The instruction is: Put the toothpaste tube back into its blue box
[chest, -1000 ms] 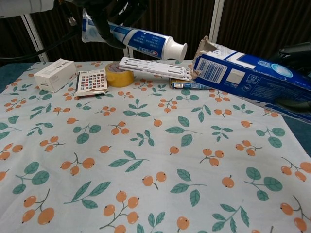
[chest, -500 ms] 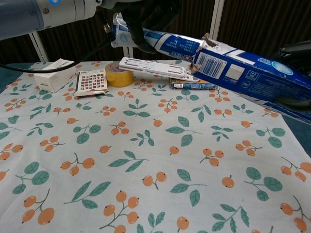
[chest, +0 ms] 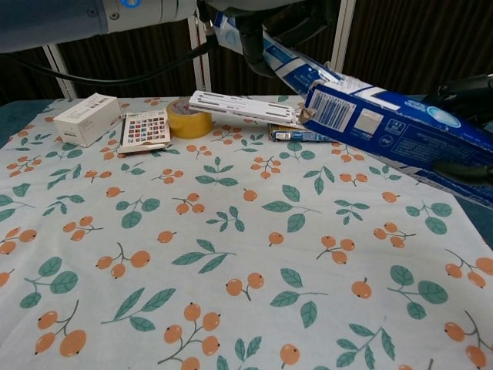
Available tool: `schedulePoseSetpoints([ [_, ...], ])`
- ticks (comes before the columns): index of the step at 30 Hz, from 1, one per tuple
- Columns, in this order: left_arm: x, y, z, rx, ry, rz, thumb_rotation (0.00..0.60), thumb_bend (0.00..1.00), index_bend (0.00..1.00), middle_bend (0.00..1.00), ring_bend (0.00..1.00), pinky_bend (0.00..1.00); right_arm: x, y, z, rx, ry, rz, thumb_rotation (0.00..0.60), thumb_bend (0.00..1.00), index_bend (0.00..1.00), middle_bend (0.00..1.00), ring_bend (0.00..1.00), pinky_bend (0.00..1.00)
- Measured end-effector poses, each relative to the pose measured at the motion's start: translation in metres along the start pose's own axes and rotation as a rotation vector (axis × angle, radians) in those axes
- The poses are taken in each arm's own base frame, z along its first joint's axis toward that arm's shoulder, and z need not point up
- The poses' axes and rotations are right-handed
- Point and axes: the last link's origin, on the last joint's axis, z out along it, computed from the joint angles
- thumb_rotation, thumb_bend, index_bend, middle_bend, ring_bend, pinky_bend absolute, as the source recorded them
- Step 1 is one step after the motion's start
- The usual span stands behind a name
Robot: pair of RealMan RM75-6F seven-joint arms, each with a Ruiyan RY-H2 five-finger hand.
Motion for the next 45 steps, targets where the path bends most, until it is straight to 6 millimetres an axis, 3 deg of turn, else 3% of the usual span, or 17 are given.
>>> schedulePoseSetpoints([
  [5, 0.007, 0.006, 0.007, -0.048, 0.038, 0.05, 0.6, 0.33, 0.63, 0.6, 0.52, 0.59, 0.003, -0.002, 0.001, -0.01, 0.019, 0.055, 0.6, 0.35, 0.37, 0.48, 0.42, 0.4],
  [9, 0.014, 0.009, 0.014, -0.08, 0.084, 0.109, 0.6, 0.26, 0.51, 0.46, 0.37, 0.46, 0.008, -0.004, 0.003, -0.022, 0.052, 0.141, 0.6, 0.35, 0.37, 0.48, 0.42, 0.4],
  [15, 0.036, 0.012, 0.027, -0.11, 0.186, 0.209, 0.6, 0.21, 0.38, 0.31, 0.24, 0.34, 0.02, -0.009, 0.006, -0.039, 0.134, 0.348, 0.6, 0.35, 0.37, 0.48, 0.42, 0.4],
  [32, 0.085, -0.006, 0.032, -0.023, 0.396, 0.172, 0.6, 0.15, 0.34, 0.29, 0.23, 0.32, 0.048, -0.008, 0.013, -0.032, 0.36, 0.79, 0.6, 0.35, 0.38, 0.49, 0.43, 0.42],
  [45, 0.101, -0.047, 0.01, 0.087, 0.47, 0.138, 0.6, 0.14, 0.31, 0.27, 0.22, 0.3, 0.051, -0.002, 0.015, -0.066, 0.35, 0.86, 0.6, 0.35, 0.38, 0.49, 0.43, 0.42],
])
